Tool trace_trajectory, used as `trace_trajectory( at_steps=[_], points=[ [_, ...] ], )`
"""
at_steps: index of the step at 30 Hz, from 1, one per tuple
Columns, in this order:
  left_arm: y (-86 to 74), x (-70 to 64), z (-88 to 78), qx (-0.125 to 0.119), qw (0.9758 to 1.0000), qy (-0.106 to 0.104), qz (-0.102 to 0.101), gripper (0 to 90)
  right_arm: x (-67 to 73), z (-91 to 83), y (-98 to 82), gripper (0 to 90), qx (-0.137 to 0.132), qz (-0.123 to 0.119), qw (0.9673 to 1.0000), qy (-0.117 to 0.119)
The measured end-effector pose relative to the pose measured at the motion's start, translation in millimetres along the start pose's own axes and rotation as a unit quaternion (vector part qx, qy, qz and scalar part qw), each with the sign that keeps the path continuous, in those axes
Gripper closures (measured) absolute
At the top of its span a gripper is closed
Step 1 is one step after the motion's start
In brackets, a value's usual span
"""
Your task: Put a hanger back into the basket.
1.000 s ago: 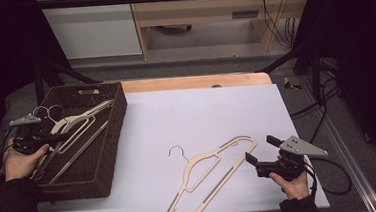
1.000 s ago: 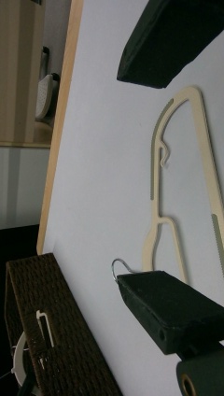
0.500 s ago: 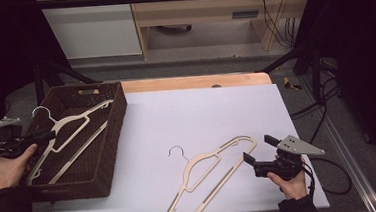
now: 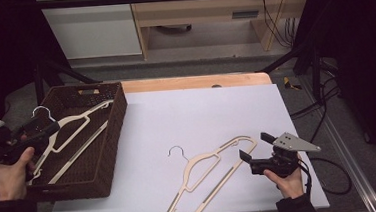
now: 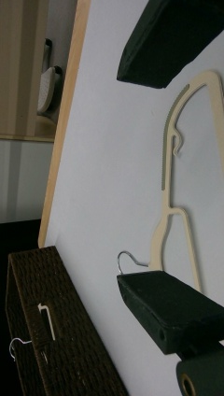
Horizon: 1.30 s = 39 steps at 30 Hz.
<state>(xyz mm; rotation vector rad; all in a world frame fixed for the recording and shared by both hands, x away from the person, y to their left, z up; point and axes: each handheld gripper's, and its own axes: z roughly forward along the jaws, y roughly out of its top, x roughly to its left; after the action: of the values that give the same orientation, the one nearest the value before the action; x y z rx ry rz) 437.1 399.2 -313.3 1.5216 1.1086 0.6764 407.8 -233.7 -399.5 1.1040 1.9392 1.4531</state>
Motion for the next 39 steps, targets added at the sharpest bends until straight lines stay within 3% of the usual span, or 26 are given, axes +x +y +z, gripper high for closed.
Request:
trace_trajectory(
  at_steps=[3, 9, 16, 22, 25, 30, 32, 37, 39],
  points=[
    [-1.9, -18.5, 3.6, -0.002, 0.9998, -0.014, 0.012, 11.8, 0.6, 2.8, 1.4, 4.8, 0.002, 0.001, 1.0000, 0.002],
    [-11.1, -57.0, 11.9, -0.011, 0.9984, -0.046, 0.031, 8.6, 4.0, 8.7, 4.5, 5.0, 0.006, 0.000, 1.0000, 0.007],
    [-27.0, -96.0, 27.6, 0.001, 0.9941, -0.101, 0.040, 8.1, 10.6, 17.2, 9.9, 5.4, 0.007, 0.001, 0.9999, 0.013],
    [-41.2, -119.8, 41.5, 0.018, 0.9914, -0.111, 0.067, 7.9, 16.6, 27.0, 11.7, 6.3, 0.012, 0.003, 0.9997, 0.021],
    [-47.9, -132.9, 45.1, 0.028, 0.9889, -0.124, 0.077, 8.0, 20.5, 34.1, 12.8, 6.9, 0.017, 0.003, 0.9995, 0.025],
    [-65.8, -155.9, 56.6, 0.063, 0.9809, -0.161, 0.088, 8.4, 25.7, 47.9, 13.3, 8.0, 0.036, -0.008, 0.9988, 0.032],
    [-74.3, -163.1, 62.0, 0.077, 0.9783, -0.166, 0.097, 8.4, 28.1, 53.3, 13.2, 8.6, 0.043, -0.008, 0.9985, 0.035],
    [-93.9, -173.7, 73.8, 0.115, 0.9706, -0.181, 0.109, 7.9, 35.9, 68.0, 13.7, 11.4, 0.059, -0.016, 0.9976, 0.034],
    [-100.1, -174.8, 75.6, 0.118, 0.9699, -0.183, 0.108, 7.7, 39.9, 73.9, 14.3, 12.8, 0.066, -0.018, 0.9970, 0.035]
  ],
)
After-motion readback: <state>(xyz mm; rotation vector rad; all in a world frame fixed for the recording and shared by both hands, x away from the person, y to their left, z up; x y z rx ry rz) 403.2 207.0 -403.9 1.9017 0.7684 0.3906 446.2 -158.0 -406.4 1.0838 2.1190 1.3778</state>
